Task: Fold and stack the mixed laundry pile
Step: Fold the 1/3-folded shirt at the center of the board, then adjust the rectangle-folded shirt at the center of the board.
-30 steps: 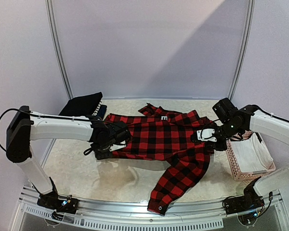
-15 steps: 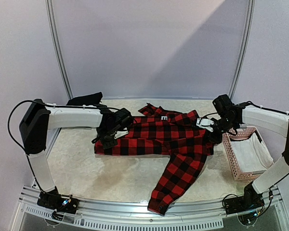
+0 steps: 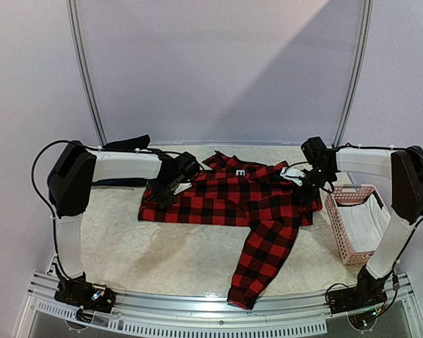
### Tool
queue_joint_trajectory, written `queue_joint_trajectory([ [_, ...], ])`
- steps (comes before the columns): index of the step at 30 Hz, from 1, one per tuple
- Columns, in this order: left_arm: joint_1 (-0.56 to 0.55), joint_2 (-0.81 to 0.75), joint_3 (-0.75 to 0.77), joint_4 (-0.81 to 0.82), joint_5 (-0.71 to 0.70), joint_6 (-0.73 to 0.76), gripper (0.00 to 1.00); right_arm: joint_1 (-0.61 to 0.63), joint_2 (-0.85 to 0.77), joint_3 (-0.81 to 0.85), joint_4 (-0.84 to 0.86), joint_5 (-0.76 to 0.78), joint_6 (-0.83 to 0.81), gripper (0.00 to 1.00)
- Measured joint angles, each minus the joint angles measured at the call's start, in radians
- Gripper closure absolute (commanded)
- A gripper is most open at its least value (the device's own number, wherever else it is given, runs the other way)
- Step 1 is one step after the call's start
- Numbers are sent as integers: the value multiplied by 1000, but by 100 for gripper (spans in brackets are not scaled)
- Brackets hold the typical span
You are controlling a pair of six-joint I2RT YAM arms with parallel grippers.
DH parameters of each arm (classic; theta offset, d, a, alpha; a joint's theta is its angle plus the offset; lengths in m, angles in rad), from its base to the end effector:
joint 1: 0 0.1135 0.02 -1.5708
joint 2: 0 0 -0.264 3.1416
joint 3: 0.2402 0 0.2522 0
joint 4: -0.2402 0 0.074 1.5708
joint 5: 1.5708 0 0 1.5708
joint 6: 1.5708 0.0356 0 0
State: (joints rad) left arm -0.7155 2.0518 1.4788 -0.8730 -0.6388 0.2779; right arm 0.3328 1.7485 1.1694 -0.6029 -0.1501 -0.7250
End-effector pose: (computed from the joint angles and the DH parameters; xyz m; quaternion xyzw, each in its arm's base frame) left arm 0.3108 -0.2420 0.1634 0.4343 0.8424 0.2931 0.1258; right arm 0.3252 0.1180 0.1884 -0.5062 0.8374 0.0346 0.2033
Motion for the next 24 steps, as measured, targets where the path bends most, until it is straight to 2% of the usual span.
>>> queue_joint_trajectory([
  [4,1,56,42,21,-15,13,100,0,12,2,4,21,19,97],
  [9,6,138,105,14,-52,11,90,-1,31,5,17,55,44,74],
  [11,11,154,119,3,-63,-5,80,-2,39,13,18,72,66,67],
  [14,19,147,127,-34,-93,-58,73,-16,40,40,8,85,88,59],
  [18,23,65,105,-77,-102,-135,68,-50,8,62,-33,85,116,53],
  [20,24,-27,58,-86,-76,-186,67,-62,-37,58,-66,87,117,50],
  [24,45,-205,-36,-100,50,-323,66,-67,-144,15,-120,86,115,48],
])
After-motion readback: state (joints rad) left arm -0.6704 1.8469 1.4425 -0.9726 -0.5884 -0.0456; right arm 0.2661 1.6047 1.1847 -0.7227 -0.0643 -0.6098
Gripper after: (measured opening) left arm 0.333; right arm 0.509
